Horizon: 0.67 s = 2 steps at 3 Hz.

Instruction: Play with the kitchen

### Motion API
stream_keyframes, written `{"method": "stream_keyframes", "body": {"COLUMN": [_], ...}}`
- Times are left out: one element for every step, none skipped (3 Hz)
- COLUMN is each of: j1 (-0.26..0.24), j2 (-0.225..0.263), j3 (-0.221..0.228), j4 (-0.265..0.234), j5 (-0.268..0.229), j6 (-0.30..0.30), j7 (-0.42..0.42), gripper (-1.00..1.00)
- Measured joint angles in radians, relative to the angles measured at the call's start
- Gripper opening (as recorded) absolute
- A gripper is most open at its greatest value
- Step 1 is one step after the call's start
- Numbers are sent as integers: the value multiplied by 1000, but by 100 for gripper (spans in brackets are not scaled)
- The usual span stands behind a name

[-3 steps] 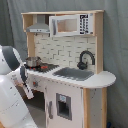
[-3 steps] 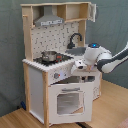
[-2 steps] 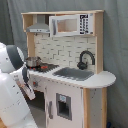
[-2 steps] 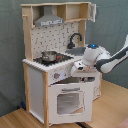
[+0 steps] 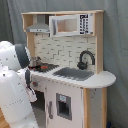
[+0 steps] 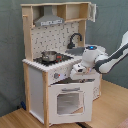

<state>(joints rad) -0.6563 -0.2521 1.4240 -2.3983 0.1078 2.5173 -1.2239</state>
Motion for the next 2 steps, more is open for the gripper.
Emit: {"method": "stream_keyframes", "body": {"j1": [-76, -149], "j2": [11, 11], "j3": [77, 153], "j4": [0, -1], "j5": [1, 1], "j6": [13, 15], "j7": [5, 33], "gripper": [-100, -100]}}
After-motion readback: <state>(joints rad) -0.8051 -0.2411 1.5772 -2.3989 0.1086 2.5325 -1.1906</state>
